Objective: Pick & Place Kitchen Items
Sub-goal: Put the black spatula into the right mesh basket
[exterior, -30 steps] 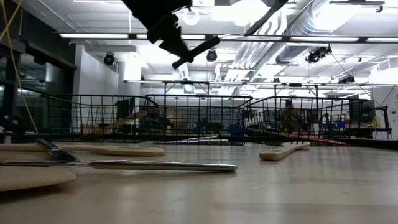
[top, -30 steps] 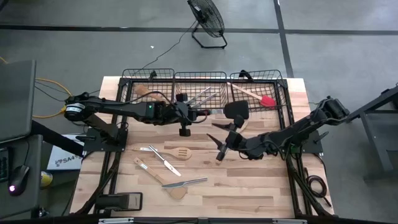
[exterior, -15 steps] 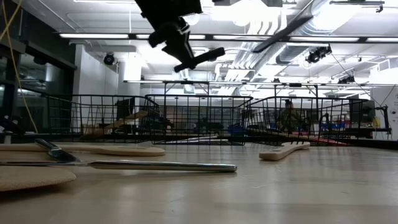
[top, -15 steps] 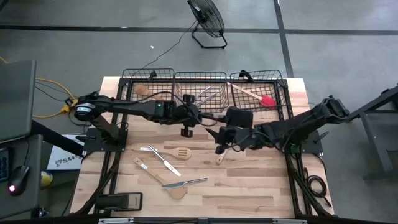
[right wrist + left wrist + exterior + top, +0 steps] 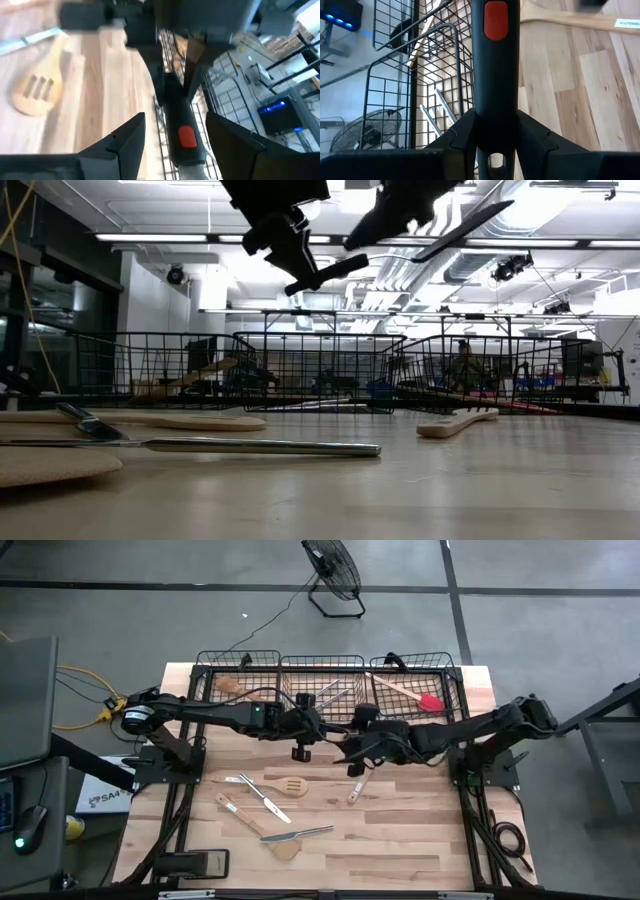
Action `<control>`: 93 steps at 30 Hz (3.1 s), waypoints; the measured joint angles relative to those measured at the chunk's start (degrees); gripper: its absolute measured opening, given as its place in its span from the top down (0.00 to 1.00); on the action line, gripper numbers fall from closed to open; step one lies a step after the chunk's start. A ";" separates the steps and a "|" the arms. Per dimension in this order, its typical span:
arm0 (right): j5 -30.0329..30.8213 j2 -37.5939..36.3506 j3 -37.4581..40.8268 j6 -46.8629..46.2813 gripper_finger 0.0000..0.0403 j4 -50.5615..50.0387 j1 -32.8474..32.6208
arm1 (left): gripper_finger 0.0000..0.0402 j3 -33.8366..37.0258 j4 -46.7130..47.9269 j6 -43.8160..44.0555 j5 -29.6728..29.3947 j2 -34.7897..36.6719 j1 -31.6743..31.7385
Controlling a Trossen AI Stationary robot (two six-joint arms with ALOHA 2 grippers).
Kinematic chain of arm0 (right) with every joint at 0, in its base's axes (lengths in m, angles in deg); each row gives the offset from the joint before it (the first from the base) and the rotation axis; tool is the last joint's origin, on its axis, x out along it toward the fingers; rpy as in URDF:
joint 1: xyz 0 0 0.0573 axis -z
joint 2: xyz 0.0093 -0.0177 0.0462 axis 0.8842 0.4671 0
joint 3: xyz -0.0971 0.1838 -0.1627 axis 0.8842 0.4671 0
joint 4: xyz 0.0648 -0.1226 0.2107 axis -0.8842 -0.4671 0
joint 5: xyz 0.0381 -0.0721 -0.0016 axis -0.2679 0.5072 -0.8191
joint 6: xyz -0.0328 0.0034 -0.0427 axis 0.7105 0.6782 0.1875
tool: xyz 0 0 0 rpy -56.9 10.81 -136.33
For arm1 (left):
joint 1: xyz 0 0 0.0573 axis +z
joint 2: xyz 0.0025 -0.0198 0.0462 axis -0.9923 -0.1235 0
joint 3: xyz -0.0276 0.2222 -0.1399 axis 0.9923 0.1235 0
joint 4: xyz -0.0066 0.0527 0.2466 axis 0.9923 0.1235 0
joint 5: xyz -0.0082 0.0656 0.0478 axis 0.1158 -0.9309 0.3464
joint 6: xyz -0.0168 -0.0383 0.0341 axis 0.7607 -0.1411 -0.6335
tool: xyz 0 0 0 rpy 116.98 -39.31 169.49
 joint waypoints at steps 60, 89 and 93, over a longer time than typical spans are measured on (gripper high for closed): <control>2.97 4.40 0.04 -18.12 0.74 -10.15 3.32 | 0.32 0.04 4.58 0.37 -4.58 0.50 0.02; 5.73 -22.06 17.44 -15.53 0.74 -11.43 31.21 | 0.69 10.24 4.60 6.88 7.88 15.54 15.41; -1.47 -23.13 24.42 -6.33 0.74 5.35 37.27 | 0.74 15.45 0.56 6.88 9.24 19.74 15.39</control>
